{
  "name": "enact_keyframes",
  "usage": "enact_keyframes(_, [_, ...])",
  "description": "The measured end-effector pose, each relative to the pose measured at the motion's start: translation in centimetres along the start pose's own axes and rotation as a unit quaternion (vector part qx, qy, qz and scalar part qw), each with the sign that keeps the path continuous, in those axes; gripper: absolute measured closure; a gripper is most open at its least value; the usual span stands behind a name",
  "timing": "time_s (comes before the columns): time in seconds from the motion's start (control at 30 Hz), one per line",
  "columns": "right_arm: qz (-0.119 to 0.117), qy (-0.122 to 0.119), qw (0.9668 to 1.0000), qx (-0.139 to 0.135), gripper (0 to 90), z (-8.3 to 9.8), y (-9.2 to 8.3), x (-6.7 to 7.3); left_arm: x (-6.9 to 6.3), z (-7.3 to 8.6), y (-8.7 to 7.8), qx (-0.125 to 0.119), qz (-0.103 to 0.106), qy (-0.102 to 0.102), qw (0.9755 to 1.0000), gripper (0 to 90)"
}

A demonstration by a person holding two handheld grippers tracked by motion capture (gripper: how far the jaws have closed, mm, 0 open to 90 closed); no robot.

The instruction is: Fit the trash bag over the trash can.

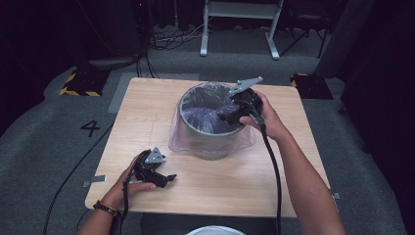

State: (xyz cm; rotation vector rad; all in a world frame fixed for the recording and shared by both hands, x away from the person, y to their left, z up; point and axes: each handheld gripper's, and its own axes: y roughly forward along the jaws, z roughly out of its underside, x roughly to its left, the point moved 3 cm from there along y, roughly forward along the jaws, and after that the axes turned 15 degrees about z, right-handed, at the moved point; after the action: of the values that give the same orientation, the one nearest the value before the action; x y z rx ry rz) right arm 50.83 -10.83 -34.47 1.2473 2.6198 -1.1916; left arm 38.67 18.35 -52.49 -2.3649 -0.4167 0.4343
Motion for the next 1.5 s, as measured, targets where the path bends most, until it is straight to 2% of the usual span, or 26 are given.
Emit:
enact_keyframes(0.2, [0.001, -0.011, 0.9984, 0.056, 16.5, -0.2, 0.8, 0.4, 0.0, 0.0, 0.0, 0.000, 0.000, 0.000, 1.0000, 13.0])
enact_keyframes(0.37, [0.010, -0.026, 0.9945, 0.101, 16.0, -0.3, 1.5, 0.7, 0.0, 0.0, 0.0, 0.000, 0.000, 0.000, 1.0000, 13.0])
enact_keyframes(0.43, [0.015, -0.039, 0.9932, 0.108, 17.3, -0.3, 1.5, 0.9, 0.0, 0.0, 0.0, 0.000, 0.000, 0.000, 1.0000, 13.0])
enact_keyframes(0.6, [0.022, -0.047, 0.9908, 0.125, 17.3, -0.3, 1.6, 1.0, 0.0, 0.0, 0.0, 0.000, 0.000, 0.000, 1.0000, 13.0])
enact_keyframes(0.73, [0.029, -0.060, 0.9873, 0.144, 17.6, -0.3, 1.8, 1.2, 0.0, 0.0, 0.0, 0.000, 0.000, 0.000, 1.0000, 13.0])
enact_keyframes(0.8, [0.031, -0.061, 0.9870, 0.145, 17.9, -0.3, 1.8, 1.2, 0.0, 0.0, 0.0, 0.000, 0.000, 0.000, 1.0000, 13.0])
enact_keyframes(1.1, [0.023, -0.057, 0.9900, 0.127, 18.9, -0.4, 1.4, 1.2, 0.0, 0.0, 0.0, 0.001, 0.000, 0.001, 1.0000, 13.0])
enact_keyframes(1.23, [0.013, -0.048, 0.9940, 0.097, 19.2, -0.4, 1.0, 1.1, 0.0, 0.0, 0.0, 0.001, 0.000, 0.001, 1.0000, 13.0])
enact_keyframes(1.37, [0.018, -0.042, 0.9962, 0.074, 19.5, -0.3, 0.5, 0.9, 0.0, 0.0, 0.0, 0.001, 0.000, 0.001, 1.0000, 13.0])
enact_keyframes(1.5, [0.012, -0.030, 0.9980, 0.055, 19.8, -0.4, 0.0, 0.7, 0.0, 0.0, 0.0, 0.001, 0.000, 0.001, 1.0000, 13.0])
